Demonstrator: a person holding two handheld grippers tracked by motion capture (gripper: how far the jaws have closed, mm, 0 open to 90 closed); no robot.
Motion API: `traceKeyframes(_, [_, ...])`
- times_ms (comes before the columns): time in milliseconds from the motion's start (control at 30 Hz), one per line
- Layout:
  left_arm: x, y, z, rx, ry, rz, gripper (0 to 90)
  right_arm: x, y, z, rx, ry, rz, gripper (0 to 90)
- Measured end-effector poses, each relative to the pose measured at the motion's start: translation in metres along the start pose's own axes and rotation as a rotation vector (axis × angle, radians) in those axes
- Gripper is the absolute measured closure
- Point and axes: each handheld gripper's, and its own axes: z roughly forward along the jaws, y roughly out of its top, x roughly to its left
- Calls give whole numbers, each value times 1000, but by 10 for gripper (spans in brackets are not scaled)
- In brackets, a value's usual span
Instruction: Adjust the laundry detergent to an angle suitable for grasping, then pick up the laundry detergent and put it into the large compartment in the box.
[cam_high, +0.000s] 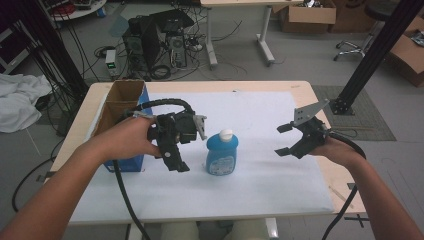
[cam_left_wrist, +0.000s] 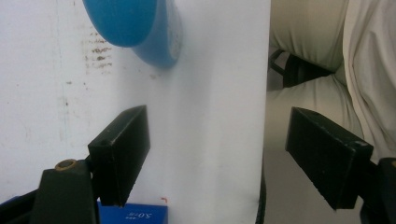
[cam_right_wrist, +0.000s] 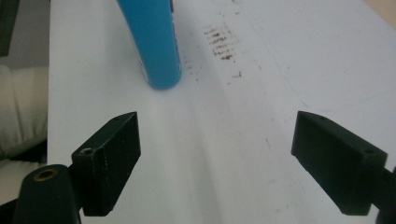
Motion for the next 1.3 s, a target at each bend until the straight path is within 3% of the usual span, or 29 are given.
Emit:
traceKeyframes(233, [2,-1,1,5,-1,-11,226,1,-1,-9,78,-10,-1,158])
traceKeyframes(333, [2,-1,1,5,1,-11,227,3,0,-15,151,2,1,166])
traceKeyframes(367, [2,-1,1,5,1,-11,226,3,0,-15,151,2,1,166])
traceKeyframes(400, [2,0,1,4,0,-14,226,5,1,-18,198,2,-10,175])
traceKeyframes(500, [3,0,2,5,4,-14,226,7,3,-22,244,-14,-17,178])
traceKeyframes(700, [4,1,2,6,4,-16,226,6,4,-29,256,-29,0,172])
traceKeyframes(833, [5,2,2,6,4,-15,226,3,4,-28,316,-35,16,161])
traceKeyframes(1300, [6,1,1,6,9,-27,227,5,8,-28,307,-51,8,163])
